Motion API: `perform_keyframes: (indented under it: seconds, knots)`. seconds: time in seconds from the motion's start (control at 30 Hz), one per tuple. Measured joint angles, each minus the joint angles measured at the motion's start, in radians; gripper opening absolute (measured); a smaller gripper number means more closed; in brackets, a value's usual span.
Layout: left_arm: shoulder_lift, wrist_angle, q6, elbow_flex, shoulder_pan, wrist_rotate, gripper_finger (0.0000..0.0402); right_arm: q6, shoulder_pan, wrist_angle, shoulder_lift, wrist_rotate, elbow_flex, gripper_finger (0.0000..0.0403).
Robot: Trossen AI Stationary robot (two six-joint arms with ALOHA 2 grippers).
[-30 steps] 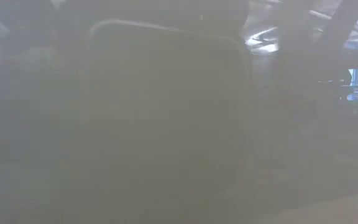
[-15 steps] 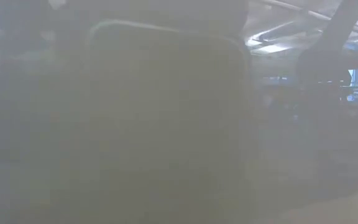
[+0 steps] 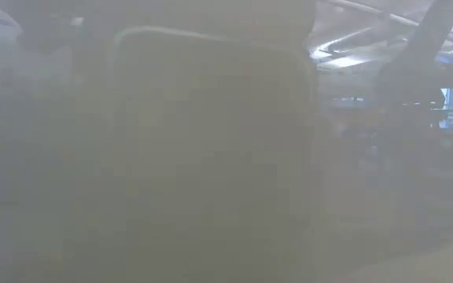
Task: Pick & Place USB Port
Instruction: Put the blue video cable into the gray bin, then adjust the bins
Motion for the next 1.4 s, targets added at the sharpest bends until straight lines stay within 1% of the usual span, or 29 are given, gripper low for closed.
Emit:
perform_keyframes:
  seconds: [0.13, 0.23, 0.33, 0.5, 0.6, 0.67, 0.77, 0.83, 0.9, 0.97, 1.03, 1.1, 1.17, 1.2, 1.23, 1.27, 1.33, 1.37, 1.4]
  knots:
    - [0.0, -0.009, 0.006, 0.01, 0.014, 0.025, 0.0227, 0.0, 0.0, 0.0, 0.0, 0.0, 0.0, 0.0125]
    - [0.0, -0.059, 0.003, 0.01, 0.004, 0.046, 0.0227, 0.0, 0.0, -0.001, -0.005, 0.0, 0.0, 0.0125]
    - [0.0, -0.097, 0.001, 0.01, -0.004, 0.049, 0.0227, 0.0, 0.0, -0.002, -0.015, 0.0, 0.0, 0.0125]
    - [0.0, -0.088, 0.027, 0.01, 0.016, 0.034, 0.0227, -0.042, 0.0, -0.002, -0.026, -0.001, 0.0, 0.0125]
    - [-0.024, -0.05, 0.076, 0.01, 0.059, 0.001, 0.0227, -0.092, 0.0, -0.002, -0.033, -0.001, 0.0, 0.0125]
    - [-0.054, 0.008, 0.113, 0.01, 0.1, -0.017, 0.0227, -0.124, 0.0, -0.002, -0.043, -0.001, 0.0, 0.0125]
    - [-0.122, 0.041, 0.194, 0.01, 0.169, -0.045, 0.0227, -0.152, -0.001, 0.014, -0.063, 0.0, 0.0, 0.0125]
    - [-0.182, 0.064, 0.243, 0.01, 0.213, -0.09, 0.0227, -0.158, -0.007, 0.029, -0.077, 0.0, 0.0, 0.0125]
    - [-0.252, 0.052, 0.289, 0.011, 0.25, -0.163, 0.0227, -0.153, -0.009, 0.045, -0.091, 0.002, 0.0, 0.0125]
    - [-0.317, -0.03, 0.317, 0.013, 0.283, -0.233, 0.0227, -0.137, -0.009, 0.041, -0.101, 0.003, 0.0, 0.0125]
    - [-0.372, -0.212, 0.32, 0.013, 0.323, -0.264, 0.0227, -0.121, -0.008, 0.037, -0.11, 0.002, 0.0, 0.0125]
    - [-0.403, -0.444, 0.314, 0.013, 0.362, -0.318, 0.0222, -0.103, 0.0, 0.036, -0.112, 0.0, 0.0, 0.0125]
    - [-0.413, -0.683, 0.306, 0.008, 0.405, -0.336, 0.0201, -0.097, 0.013, 0.034, -0.113, 0.0, 0.0, 0.0125]
    - [-0.41, -0.746, 0.306, 0.004, 0.43, -0.32, 0.0182, -0.097, 0.019, 0.034, -0.113, 0.0, 0.0, 0.0125]
    - [-0.406, -0.753, 0.323, -0.005, 0.452, -0.293, 0.0155, -0.097, 0.024, 0.035, -0.113, 0.001, 0.0, 0.0125]
    - [-0.404, -0.725, 0.35, -0.02, 0.467, -0.27, 0.0122, -0.097, 0.027, 0.035, -0.112, 0.001, 0.0, 0.0125]
    - [-0.403, -0.634, 0.408, -0.053, 0.479, -0.241, 0.0044, -0.097, 0.028, 0.036, -0.108, 0.002, 0.0, 0.0125]
    - [-0.403, -0.572, 0.424, -0.072, 0.482, -0.225, 0.0023, -0.097, 0.028, 0.035, -0.106, 0.002, 0.0, 0.0125]
    - [-0.393, -0.513, 0.426, -0.089, 0.487, -0.214, 0.0016, -0.097, 0.028, 0.035, -0.104, 0.003, 0.0, 0.0125]
